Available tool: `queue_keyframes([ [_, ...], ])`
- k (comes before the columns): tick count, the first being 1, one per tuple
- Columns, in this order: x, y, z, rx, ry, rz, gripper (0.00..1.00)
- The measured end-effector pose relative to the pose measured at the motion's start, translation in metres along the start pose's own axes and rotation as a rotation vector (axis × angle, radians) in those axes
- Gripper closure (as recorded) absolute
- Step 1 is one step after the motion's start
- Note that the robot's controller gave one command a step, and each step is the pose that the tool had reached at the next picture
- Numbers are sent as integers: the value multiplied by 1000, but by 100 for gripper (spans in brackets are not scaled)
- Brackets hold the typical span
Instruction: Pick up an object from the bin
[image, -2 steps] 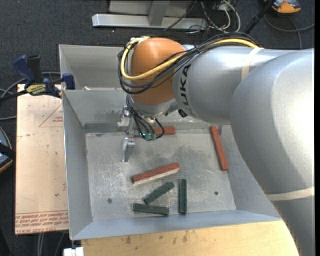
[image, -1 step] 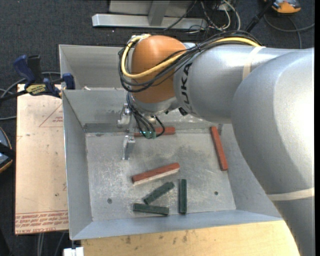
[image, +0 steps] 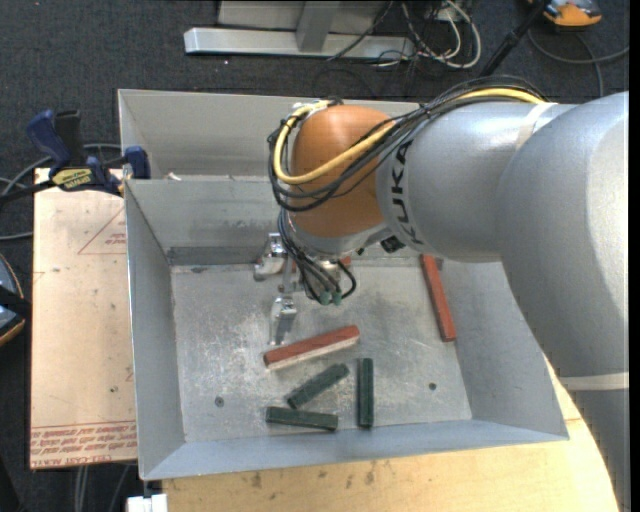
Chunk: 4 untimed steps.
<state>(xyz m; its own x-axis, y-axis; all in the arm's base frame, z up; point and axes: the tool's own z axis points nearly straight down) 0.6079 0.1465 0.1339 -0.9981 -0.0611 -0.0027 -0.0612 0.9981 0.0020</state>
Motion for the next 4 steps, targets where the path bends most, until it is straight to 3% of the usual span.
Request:
queue_keyframes([
  [1, 5, -14, 36, 1, 0, -165, 0],
  [2, 78, -30, 55, -6, -18, -16, 100],
  [3, 78, -30, 55, -6, -18, -16, 100],
  [4, 70, -42, -123, 0, -8, -17, 100],
])
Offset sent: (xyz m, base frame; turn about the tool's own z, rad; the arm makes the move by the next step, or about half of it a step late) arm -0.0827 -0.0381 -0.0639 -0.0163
